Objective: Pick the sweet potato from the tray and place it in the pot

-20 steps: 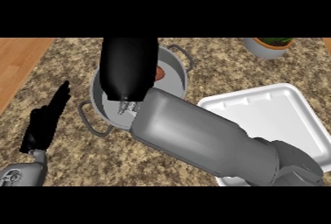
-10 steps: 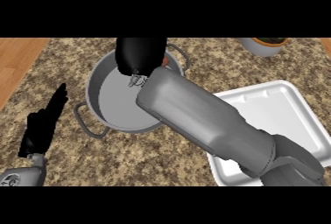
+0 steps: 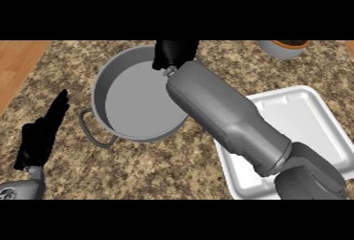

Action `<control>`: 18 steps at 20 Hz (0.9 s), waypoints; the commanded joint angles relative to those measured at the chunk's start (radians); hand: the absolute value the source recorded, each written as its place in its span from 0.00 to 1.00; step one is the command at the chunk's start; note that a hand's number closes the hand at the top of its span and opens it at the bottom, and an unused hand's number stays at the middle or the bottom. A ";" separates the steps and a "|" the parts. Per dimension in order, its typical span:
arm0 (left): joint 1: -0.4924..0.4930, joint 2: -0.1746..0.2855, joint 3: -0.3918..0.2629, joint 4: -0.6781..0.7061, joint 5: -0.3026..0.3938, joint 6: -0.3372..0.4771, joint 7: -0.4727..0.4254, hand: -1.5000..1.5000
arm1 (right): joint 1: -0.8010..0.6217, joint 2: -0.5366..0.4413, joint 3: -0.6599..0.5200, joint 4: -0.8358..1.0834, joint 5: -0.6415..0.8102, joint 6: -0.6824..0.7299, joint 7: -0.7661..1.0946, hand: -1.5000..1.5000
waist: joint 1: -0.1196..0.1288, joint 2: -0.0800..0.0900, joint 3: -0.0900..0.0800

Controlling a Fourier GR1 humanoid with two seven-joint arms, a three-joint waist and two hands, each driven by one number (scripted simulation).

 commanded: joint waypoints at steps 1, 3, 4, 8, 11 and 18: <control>0.022 -0.004 -0.014 -0.015 -0.005 -0.009 -0.013 0.50 | 0.031 0.005 -0.040 0.064 -0.063 -0.154 -0.014 1.00 | 0.015 0.005 0.001; -0.010 -0.001 -0.012 -0.032 0.003 -0.013 0.027 0.50 | 0.026 0.005 -0.054 0.088 -0.111 -0.141 -0.026 0.00 | 0.026 0.007 0.001; -0.013 -0.020 -0.021 0.012 -0.022 0.012 -0.012 0.50 | -0.005 0.005 -0.095 0.117 -0.119 -0.157 -0.052 0.00 | 0.014 0.013 0.001; -0.039 -0.021 -0.024 -0.004 -0.018 0.007 0.020 0.50 | 0.056 0.005 -0.131 0.121 -0.201 -0.238 -0.177 0.00 | 0.020 0.017 0.002; -0.037 -0.025 -0.020 0.023 -0.022 0.011 -0.001 0.50 | 0.055 0.005 -0.135 0.138 -0.232 -0.283 -0.238 0.00 | 0.020 0.016 0.002; 0.000 -0.007 -0.016 -0.019 -0.014 -0.008 0.016 0.50 | 0.015 0.005 -0.204 0.071 -0.273 -0.543 -0.353 0.00 | 0.017 0.004 0.004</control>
